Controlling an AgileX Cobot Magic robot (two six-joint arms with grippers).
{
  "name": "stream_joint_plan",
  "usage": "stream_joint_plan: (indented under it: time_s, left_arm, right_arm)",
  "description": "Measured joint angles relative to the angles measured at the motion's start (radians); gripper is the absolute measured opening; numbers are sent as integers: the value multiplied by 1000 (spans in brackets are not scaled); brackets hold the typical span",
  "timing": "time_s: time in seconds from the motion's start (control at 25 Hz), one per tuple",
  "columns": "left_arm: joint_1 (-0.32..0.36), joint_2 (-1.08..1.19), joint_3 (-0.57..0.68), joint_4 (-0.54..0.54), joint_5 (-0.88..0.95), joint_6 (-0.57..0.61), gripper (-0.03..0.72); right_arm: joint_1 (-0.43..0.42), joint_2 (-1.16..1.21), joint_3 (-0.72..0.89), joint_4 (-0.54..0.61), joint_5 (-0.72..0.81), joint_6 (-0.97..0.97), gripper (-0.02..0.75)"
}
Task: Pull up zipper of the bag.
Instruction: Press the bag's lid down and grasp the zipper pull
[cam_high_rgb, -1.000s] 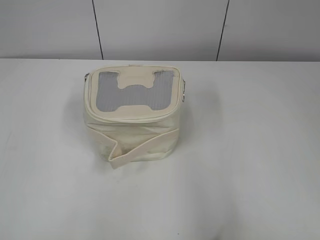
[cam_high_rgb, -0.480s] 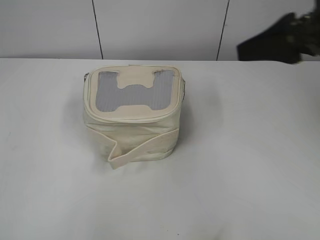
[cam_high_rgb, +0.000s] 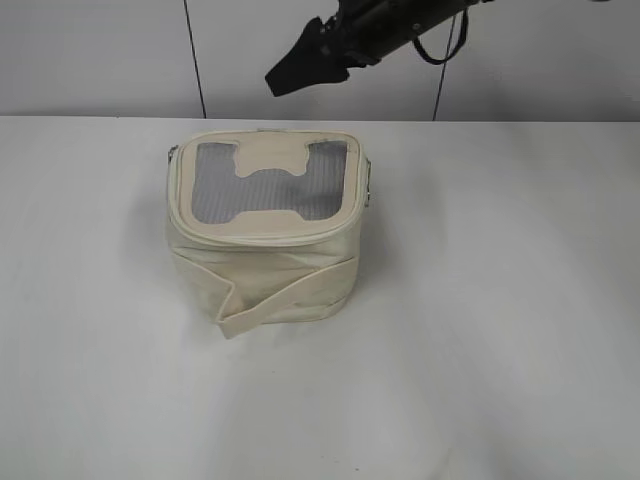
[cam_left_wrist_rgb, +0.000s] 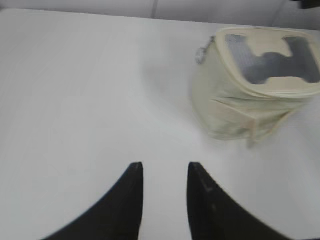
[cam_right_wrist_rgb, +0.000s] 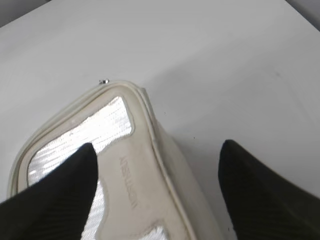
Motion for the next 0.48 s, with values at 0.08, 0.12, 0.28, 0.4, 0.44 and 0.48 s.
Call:
stream_joint_plan:
  time_s: [0.08,0.12,0.28,0.4,0.44,0.48]
  left_arm:
    - [-30,44,0,-81,-53,14,241]
    - [-52,66,0,-110,-80,16,241]
    - [-160,161,0,-144,-216,20,241]
    - [-231,240,0,-146,-317,20,241]
    - [-247,264,0,-146,-347,20,241]
    - [-256,290,0,-145,-374,22,241]
  right_arm:
    - [15,108,-152,-2,45,38,588]
    - [23,147,-222,-4,68,61,588]
    - [66,257,-360,-17,102,112,588]
    - [90,282,-371,-35,108,121,588]
    - [96,287,-371,-40,109,123,588]
    - [98,294,-372,-42,110,126,585]
